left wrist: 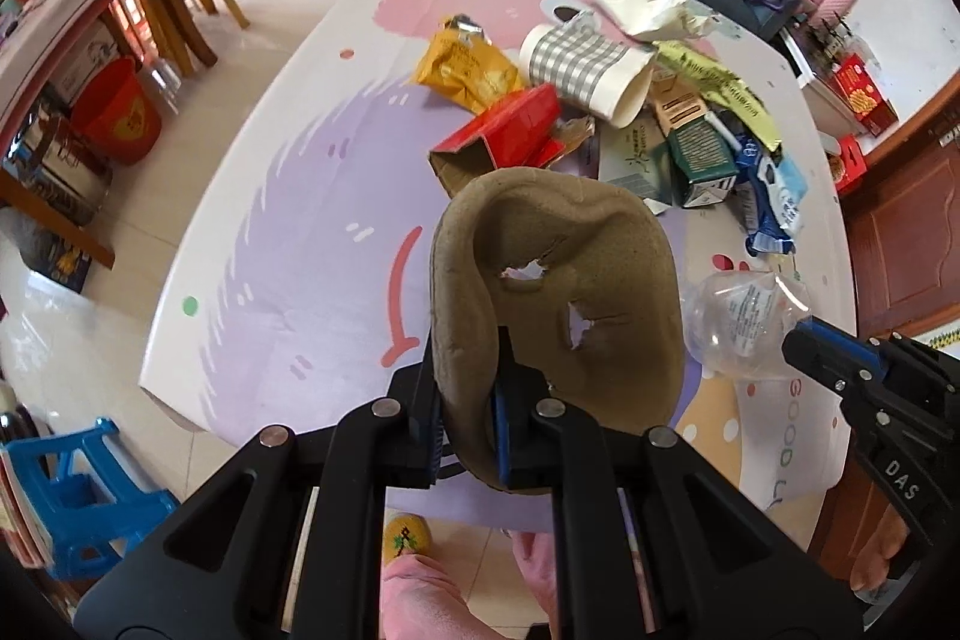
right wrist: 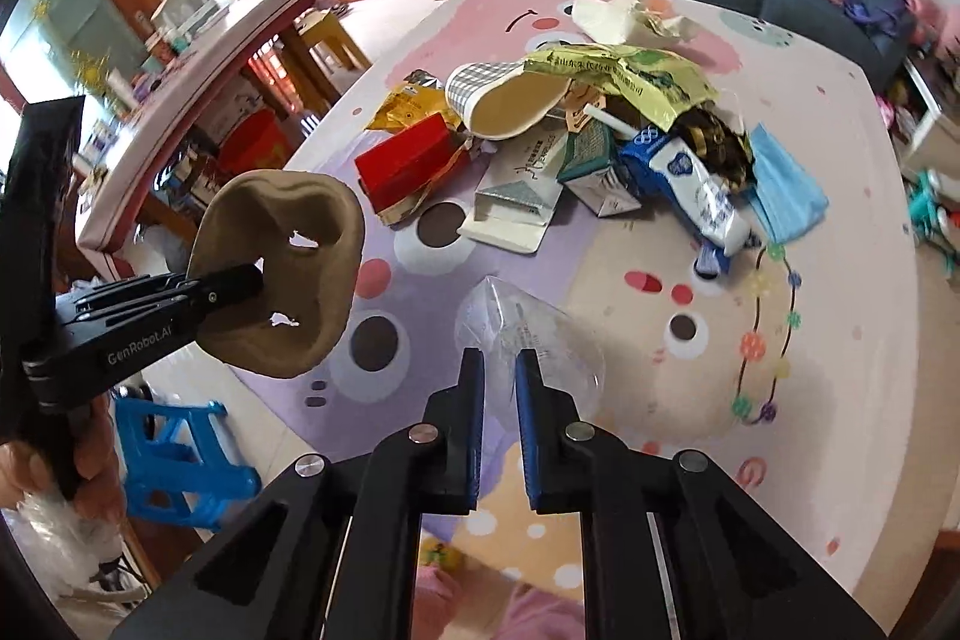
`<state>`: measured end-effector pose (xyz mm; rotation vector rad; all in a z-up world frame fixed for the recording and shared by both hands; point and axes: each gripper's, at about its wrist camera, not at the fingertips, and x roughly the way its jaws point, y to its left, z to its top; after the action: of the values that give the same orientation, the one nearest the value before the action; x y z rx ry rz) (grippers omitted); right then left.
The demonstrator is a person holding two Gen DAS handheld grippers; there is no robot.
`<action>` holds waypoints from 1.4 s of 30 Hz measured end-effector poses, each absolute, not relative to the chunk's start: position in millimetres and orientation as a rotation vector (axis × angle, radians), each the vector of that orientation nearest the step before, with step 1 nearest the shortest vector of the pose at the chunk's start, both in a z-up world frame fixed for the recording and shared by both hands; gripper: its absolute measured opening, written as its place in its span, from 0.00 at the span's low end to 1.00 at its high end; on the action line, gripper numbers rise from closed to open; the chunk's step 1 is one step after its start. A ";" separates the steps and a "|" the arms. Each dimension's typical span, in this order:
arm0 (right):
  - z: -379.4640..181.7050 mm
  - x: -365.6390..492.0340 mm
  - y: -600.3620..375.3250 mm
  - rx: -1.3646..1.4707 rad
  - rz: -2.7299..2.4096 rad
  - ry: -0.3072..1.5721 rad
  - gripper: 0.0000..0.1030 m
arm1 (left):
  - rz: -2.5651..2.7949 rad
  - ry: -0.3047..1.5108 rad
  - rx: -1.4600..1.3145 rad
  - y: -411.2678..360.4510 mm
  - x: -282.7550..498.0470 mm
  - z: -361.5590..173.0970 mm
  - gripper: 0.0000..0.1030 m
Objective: Collect trash
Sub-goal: 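Close the right tool on the clear plastic bottle and lift it, then carry both items down to the black bin and open both tools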
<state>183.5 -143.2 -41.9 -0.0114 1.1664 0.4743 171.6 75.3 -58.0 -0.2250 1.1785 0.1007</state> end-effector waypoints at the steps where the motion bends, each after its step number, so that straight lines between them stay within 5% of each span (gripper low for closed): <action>1: -38.6 177.8 -142.3 0.002 0.472 1.158 0.10 | 0.097 1.174 -0.220 77.7 171.5 -55.8 0.09; 20: 7.6 75.8 -130.8 0.090 0.392 1.047 0.10 | -0.037 1.130 -0.121 84.0 117.9 -24.5 0.09; 42: -36.9 -44.9 -170.3 0.137 0.290 1.163 0.10 | -0.201 1.173 0.056 34.0 16.3 -47.6 0.09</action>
<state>-44.9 -170.3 -36.9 0.1374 1.1629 0.2903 16.3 34.0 -47.6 0.0565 1.1731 -0.2014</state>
